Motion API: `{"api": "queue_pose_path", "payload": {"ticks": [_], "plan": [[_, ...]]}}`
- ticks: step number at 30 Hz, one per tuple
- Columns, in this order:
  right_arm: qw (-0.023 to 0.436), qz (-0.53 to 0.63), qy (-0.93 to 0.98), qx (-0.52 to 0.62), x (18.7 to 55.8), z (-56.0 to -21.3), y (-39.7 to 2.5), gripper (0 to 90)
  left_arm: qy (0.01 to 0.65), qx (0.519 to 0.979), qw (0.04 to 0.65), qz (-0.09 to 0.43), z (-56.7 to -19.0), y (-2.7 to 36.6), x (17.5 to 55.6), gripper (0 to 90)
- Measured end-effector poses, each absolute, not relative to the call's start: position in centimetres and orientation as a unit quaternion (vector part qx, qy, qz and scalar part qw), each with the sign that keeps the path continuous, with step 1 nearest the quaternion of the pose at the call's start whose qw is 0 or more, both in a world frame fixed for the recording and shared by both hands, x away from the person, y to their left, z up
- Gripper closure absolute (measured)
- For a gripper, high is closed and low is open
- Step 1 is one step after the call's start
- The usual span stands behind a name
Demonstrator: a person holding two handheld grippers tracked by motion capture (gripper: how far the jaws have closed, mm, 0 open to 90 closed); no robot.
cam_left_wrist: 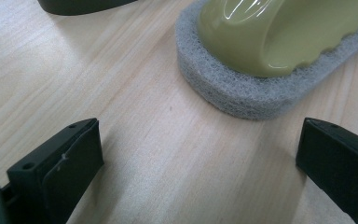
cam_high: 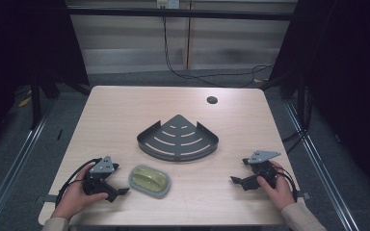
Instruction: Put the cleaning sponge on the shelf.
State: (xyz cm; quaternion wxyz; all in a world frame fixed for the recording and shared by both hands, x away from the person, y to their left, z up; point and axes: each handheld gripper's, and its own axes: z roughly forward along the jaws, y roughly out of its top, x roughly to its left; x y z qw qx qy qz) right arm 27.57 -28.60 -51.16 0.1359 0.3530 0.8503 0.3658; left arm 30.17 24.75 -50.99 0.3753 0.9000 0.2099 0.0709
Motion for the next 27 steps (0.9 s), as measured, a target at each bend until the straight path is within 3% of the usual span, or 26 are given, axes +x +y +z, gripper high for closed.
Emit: {"api": "queue_pose_path", "payload": {"ticks": [6,10,27], "plan": [[0.136,0.365,0.851,0.354,27.6,-51.2,-28.6,10.7,0.222,0.907,0.351,0.066,-50.4,24.4,30.2,3.1],[0.136,0.364,0.851,0.354,27.6,-51.2,-28.6,10.6,0.222,0.915,0.333,0.062,-49.7,24.1,30.3,18.7],[0.137,0.364,0.851,0.353,27.6,-51.2,-28.6,10.5,0.158,0.964,0.211,0.013,-44.3,21.1,31.9,21.5]]}}
